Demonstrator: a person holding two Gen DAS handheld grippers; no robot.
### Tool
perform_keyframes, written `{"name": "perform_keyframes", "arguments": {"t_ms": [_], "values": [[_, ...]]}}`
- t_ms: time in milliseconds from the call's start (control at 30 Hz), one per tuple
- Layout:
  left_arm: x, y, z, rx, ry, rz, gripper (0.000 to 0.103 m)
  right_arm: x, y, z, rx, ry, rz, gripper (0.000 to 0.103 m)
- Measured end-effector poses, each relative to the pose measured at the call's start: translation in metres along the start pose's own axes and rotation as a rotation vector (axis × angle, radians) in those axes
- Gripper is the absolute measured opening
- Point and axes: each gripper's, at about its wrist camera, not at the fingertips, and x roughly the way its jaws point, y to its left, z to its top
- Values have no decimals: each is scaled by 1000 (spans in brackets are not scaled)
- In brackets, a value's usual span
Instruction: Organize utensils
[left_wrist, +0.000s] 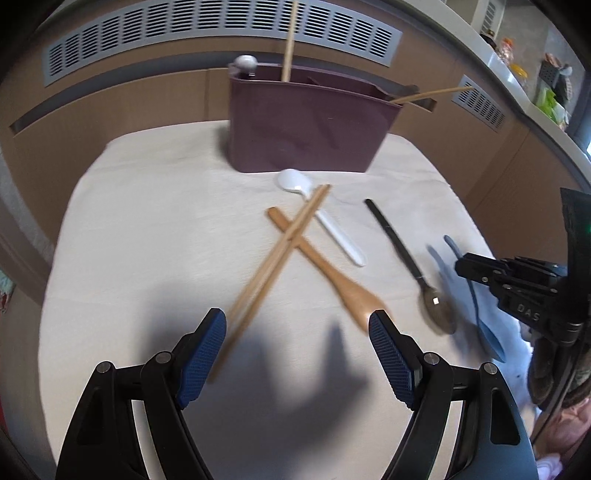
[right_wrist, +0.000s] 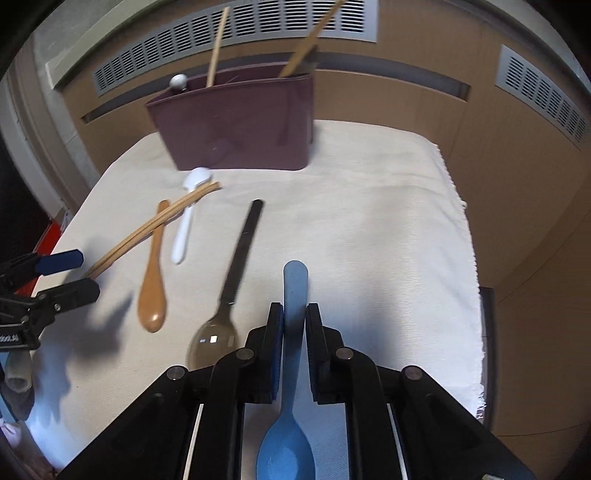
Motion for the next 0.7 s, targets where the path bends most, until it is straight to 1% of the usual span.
{"name": "perform_keyframes", "arguments": {"t_ms": [67, 100, 133, 200, 233, 267, 300, 333, 367, 467, 533, 600, 700], "values": [[4, -13, 5, 19, 3, -29, 72, 1, -1, -3, 14, -1, -1, 11], [7, -20, 6, 30, 8, -46, 63, 4, -3, -4, 22, -1, 8, 12], [9, -25, 7, 37, 15, -60, 56, 5, -5, -6, 27, -2, 13, 12], [16, -37, 10, 48, 23, -81, 55, 7, -5, -9, 28, -4, 19, 16], [17, -39, 12, 48, 20, -76, 55, 7, -6, -11, 33, -6, 23, 22], [18, -39, 14, 41, 14, -65, 55, 8, -8, -13, 41, -8, 27, 32], [19, -37, 18, 27, 5, -52, 55, 7, -9, -15, 48, -12, 31, 38], [21, -33, 23, 16, -4, -37, 55, 6, -11, -16, 57, -20, 32, 48], [23, -31, 28, 18, -7, -26, 55, 5, -12, -18, 65, -32, 30, 51], [31, -24, 39, 58, -1, 6, 53, 3, -13, -21, 68, -47, 34, 51], [34, -17, 46, 78, 17, 7, 42, 3, -12, -22, 63, -54, 32, 51], [34, -8, 50, 79, 34, 7, 39, 3, -10, -24, 53, -57, 26, 52], [27, 9, 53, 75, 27, 63, 39, 5, -6, -26, 33, -57, 20, 54]]}}
